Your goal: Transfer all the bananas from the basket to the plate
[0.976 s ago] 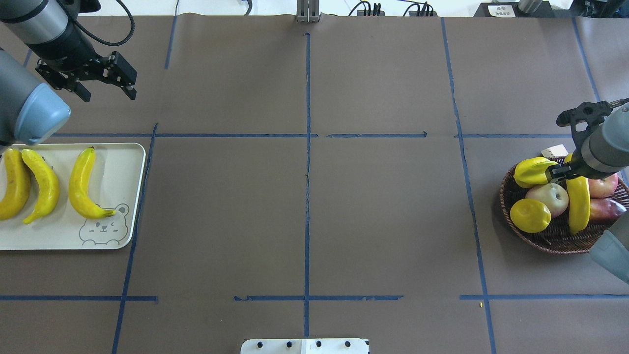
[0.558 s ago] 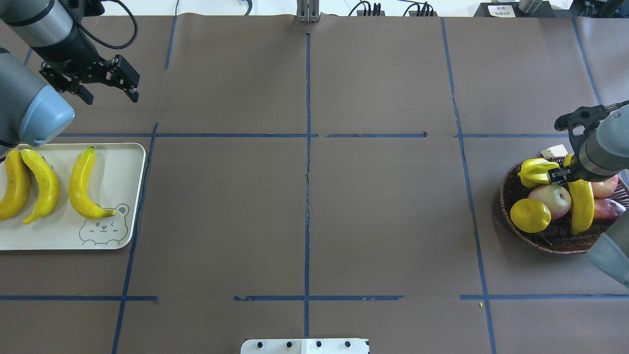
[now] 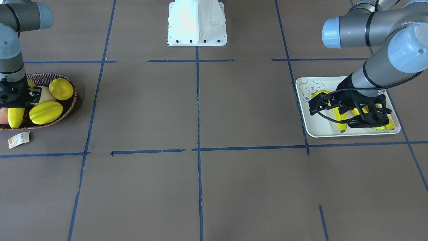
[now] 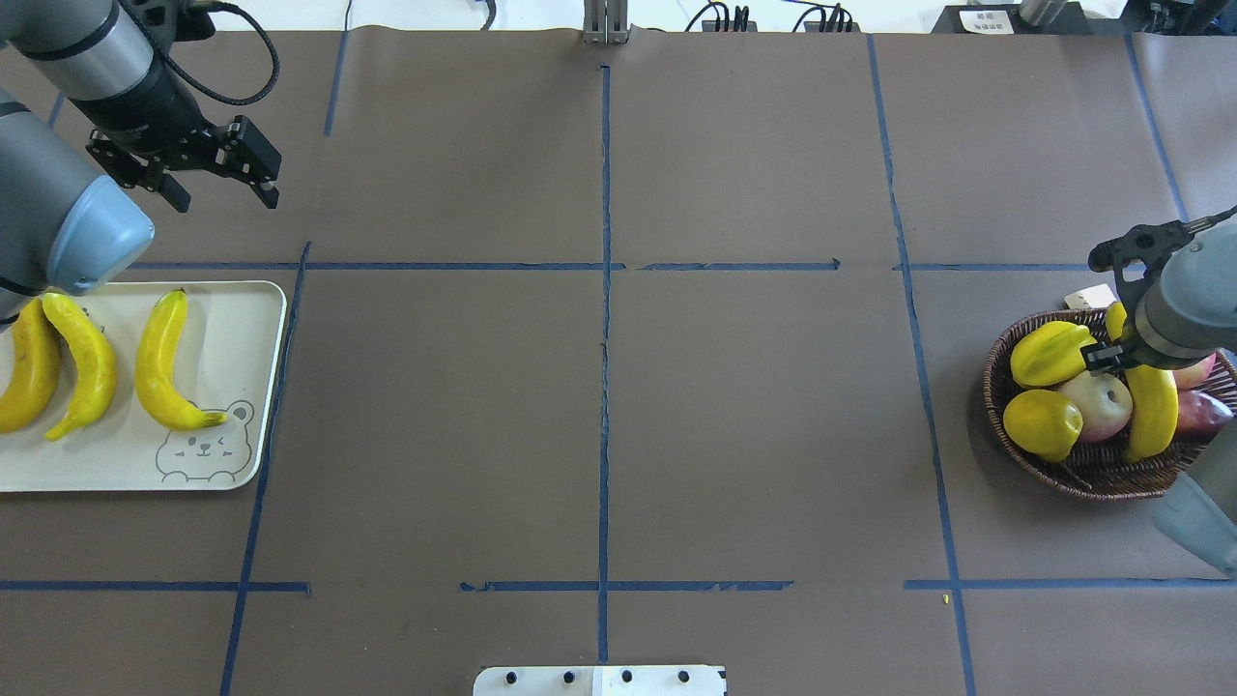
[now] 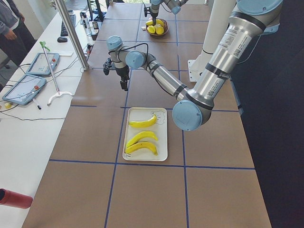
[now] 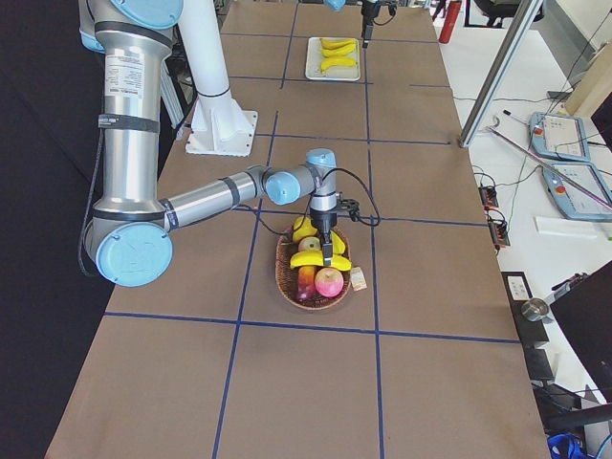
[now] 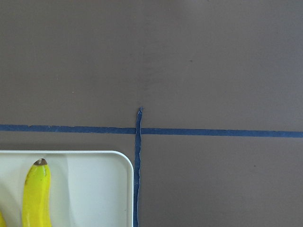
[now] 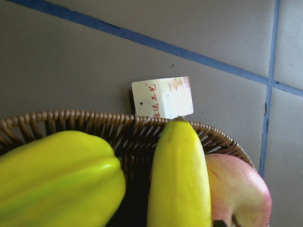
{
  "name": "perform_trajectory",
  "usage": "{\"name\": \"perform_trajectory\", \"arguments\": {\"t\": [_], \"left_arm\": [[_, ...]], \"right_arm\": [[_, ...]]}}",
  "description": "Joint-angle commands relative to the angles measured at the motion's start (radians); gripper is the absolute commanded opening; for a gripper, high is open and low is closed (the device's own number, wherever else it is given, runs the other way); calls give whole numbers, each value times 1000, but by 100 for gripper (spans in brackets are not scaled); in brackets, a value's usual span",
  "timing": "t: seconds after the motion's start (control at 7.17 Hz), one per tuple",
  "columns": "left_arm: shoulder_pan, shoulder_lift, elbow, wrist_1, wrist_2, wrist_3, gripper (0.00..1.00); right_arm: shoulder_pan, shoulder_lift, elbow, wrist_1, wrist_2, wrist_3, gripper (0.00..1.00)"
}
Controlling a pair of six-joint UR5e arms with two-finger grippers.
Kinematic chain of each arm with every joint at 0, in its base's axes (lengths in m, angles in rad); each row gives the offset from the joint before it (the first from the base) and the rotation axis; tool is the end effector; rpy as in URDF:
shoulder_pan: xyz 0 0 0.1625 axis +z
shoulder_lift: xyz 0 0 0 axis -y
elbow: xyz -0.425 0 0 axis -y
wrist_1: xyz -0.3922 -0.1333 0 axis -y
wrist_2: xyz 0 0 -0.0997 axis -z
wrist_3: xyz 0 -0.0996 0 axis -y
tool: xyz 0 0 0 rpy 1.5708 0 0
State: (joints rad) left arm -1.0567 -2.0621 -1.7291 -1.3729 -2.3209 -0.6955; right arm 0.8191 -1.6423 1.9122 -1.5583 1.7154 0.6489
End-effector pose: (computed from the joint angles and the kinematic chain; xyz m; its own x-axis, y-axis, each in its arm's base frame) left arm 0.2550 -0.5845 0.3220 0.6602 -0.0268 -0.7506 -0.0252 0.9980 -0.0579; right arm -0.2346 -0.4252 0.5487 0.9505 -0.1378 0.2787 0.1022 0.9851 0.1384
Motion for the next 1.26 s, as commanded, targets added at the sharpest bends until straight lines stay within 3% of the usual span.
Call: {"name": "perform_trajectory", "arguments": {"t": [0.0,0.14,0.42,0.56,0.84,1.12], "left_arm": [[7,0,0,-3,0,-4,100],[7,-1,2,-3,0,-6,100],[9,-1,3,-6,2,-10,100],[11,-1,3,-8,0,-13,100],[15,-3,3,-9,0,-18,100],[17,-4,3,-11,0,-18,100]], "right_arm": [[-11,-1,-5,0,-14,-2,48],[-12,1,-4,0,-14,-2,33],[-8,9,11,0,-14,-11,20],[17,-4,43,-11,-14,-82,17],[153,24,189,-250,-16,-425,17],[215,129,212,-328,-10,-525,17]]}}
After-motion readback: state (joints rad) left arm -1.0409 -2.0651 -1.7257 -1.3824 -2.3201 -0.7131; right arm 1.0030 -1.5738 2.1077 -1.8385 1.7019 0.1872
